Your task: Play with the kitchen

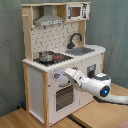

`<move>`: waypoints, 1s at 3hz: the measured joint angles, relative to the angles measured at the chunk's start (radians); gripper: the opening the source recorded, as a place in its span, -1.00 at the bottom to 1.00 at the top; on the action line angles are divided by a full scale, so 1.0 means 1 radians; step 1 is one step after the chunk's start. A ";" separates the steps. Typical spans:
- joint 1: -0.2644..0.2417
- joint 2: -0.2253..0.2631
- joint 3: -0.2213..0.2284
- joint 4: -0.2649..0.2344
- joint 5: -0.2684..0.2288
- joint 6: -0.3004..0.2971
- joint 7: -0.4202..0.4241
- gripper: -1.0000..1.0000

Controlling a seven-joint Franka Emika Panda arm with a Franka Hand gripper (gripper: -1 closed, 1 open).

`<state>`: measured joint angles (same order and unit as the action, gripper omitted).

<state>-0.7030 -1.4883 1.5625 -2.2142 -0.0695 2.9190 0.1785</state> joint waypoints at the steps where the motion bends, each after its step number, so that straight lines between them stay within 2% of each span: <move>1: 0.051 0.000 -0.060 -0.005 0.000 -0.052 -0.055 1.00; 3: 0.085 0.011 -0.152 -0.036 0.000 -0.062 -0.265 1.00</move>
<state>-0.6175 -1.4778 1.4106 -2.2503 -0.0694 2.8569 -0.0865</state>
